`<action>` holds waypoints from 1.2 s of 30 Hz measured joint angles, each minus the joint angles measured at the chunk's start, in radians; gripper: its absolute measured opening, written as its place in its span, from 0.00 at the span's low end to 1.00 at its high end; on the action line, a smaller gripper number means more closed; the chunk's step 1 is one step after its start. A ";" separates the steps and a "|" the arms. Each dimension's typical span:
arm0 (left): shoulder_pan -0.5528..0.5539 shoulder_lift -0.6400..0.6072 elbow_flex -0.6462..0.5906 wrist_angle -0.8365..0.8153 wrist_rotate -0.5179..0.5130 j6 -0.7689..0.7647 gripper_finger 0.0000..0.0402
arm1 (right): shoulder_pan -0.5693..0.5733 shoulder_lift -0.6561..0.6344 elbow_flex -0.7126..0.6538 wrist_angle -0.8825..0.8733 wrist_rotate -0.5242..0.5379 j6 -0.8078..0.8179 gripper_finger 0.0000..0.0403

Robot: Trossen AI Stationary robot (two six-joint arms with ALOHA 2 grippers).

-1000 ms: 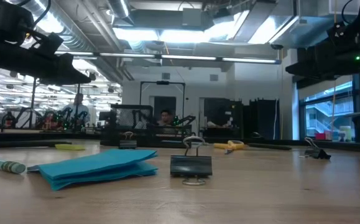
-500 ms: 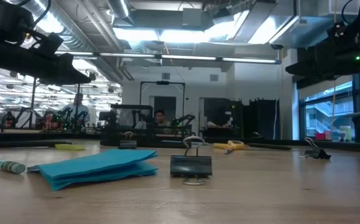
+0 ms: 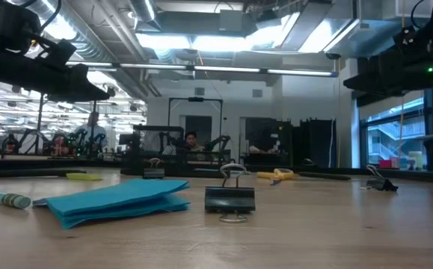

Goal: Pick and place office supplies into organizer

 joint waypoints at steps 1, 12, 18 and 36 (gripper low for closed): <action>0.000 0.000 0.000 0.000 0.000 0.000 0.15 | 0.000 0.000 0.000 0.000 0.000 0.000 0.32; 0.000 0.000 0.000 0.000 0.000 0.000 0.15 | 0.000 0.000 0.000 0.000 0.000 0.192 0.32; 0.000 0.000 0.000 0.000 0.000 0.000 0.15 | 0.000 0.000 0.000 0.000 0.000 0.219 0.32; 0.000 0.000 0.000 0.001 0.000 0.000 0.15 | 0.000 0.000 0.000 -0.002 -0.148 0.500 0.32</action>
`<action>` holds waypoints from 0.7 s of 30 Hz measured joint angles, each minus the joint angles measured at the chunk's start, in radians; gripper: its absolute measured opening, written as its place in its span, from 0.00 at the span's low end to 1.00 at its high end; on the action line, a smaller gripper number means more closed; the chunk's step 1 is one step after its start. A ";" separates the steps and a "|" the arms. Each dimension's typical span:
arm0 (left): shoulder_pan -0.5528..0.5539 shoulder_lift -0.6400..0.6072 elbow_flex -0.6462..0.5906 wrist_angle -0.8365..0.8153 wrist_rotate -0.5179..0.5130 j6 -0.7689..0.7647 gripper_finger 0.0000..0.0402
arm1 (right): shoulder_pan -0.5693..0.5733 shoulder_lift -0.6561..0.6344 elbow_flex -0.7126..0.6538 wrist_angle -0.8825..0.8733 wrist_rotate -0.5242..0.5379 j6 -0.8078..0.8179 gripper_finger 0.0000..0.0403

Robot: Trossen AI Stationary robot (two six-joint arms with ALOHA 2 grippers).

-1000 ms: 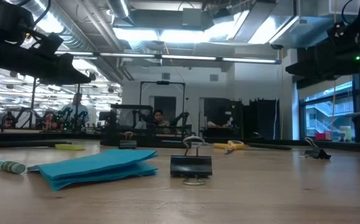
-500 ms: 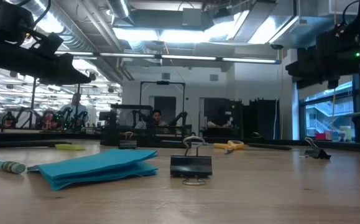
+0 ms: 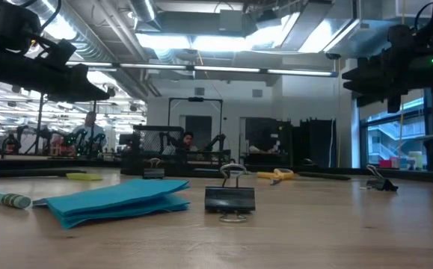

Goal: Pick and place office supplies into organizer
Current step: Put the left black binder clip into the black desk organizer

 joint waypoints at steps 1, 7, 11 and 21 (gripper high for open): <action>0.000 0.000 0.000 0.000 0.000 0.000 0.15 | 0.000 0.000 0.000 0.000 0.000 0.001 0.32; 0.000 0.000 0.000 0.009 0.000 0.000 0.15 | 0.000 0.000 0.000 0.000 -0.001 -0.006 0.32; 0.000 0.000 0.000 0.009 0.000 0.000 0.15 | 0.000 0.000 0.000 0.000 -0.003 -0.056 0.32; 0.000 0.000 0.000 0.008 0.000 0.000 0.15 | 0.000 0.000 0.000 0.020 0.018 -0.162 0.50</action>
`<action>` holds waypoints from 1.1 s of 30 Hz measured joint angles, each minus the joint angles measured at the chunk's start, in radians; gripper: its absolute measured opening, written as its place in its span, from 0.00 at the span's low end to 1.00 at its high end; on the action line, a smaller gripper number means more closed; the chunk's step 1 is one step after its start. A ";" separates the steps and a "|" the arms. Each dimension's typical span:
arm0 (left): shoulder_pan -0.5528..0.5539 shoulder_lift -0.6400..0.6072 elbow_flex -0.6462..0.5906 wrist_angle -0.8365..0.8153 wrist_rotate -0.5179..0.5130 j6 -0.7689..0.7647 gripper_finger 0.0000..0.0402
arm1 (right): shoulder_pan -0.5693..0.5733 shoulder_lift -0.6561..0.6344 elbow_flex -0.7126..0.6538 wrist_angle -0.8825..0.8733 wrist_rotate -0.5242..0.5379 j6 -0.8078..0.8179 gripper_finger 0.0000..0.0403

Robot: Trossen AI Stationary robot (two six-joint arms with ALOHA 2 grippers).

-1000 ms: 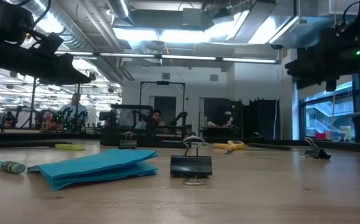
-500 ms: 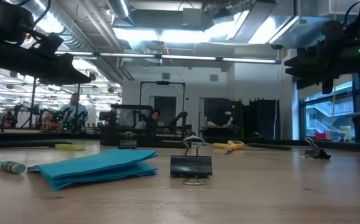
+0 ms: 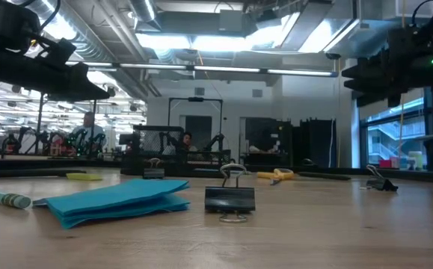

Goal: Pick and place office supplies into organizer
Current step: Put the left black binder clip into the black desk organizer

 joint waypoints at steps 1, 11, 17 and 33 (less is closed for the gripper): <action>0.000 0.000 0.000 0.000 0.000 0.000 0.15 | 0.000 0.000 0.000 -0.001 0.001 -0.001 0.52; -0.002 0.002 0.000 0.007 0.022 0.064 0.20 | 0.000 0.000 0.000 -0.024 0.001 -0.101 0.58; -0.005 0.004 0.000 0.007 0.189 0.078 0.35 | 0.000 0.000 0.000 -0.023 0.000 -0.099 0.57; -0.116 0.070 0.000 0.084 0.369 0.147 0.45 | 0.000 0.000 0.000 -0.021 -0.001 -0.158 0.58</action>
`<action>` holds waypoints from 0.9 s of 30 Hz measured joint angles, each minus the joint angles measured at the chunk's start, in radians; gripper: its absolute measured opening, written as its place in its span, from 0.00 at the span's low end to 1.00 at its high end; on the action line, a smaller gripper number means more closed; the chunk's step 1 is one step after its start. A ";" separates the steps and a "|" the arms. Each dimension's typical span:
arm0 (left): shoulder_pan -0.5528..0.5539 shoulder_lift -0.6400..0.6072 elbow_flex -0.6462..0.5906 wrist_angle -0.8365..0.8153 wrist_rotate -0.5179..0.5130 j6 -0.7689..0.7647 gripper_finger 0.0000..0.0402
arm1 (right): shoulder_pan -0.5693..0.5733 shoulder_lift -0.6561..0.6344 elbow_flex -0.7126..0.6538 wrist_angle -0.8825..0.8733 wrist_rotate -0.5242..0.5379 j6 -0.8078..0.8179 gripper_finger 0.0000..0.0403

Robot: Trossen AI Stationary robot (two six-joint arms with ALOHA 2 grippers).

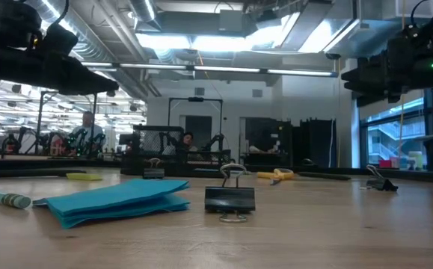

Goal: Pick and place office supplies into organizer
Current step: Put the left black binder clip into the black desk organizer

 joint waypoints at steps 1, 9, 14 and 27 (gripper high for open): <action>-0.010 0.016 0.000 0.013 0.000 0.000 0.45 | 0.000 0.000 0.000 0.000 0.000 0.001 0.58; -0.084 0.201 0.000 0.164 -0.080 0.034 0.45 | 0.000 0.000 0.000 0.000 0.000 -0.020 0.58; -0.126 0.329 0.000 0.324 -0.087 0.074 0.45 | 0.000 0.000 0.000 0.000 0.001 -0.027 0.58; -0.229 0.647 0.057 0.522 -0.108 0.071 0.45 | 0.000 0.000 0.000 0.001 0.001 -0.027 0.58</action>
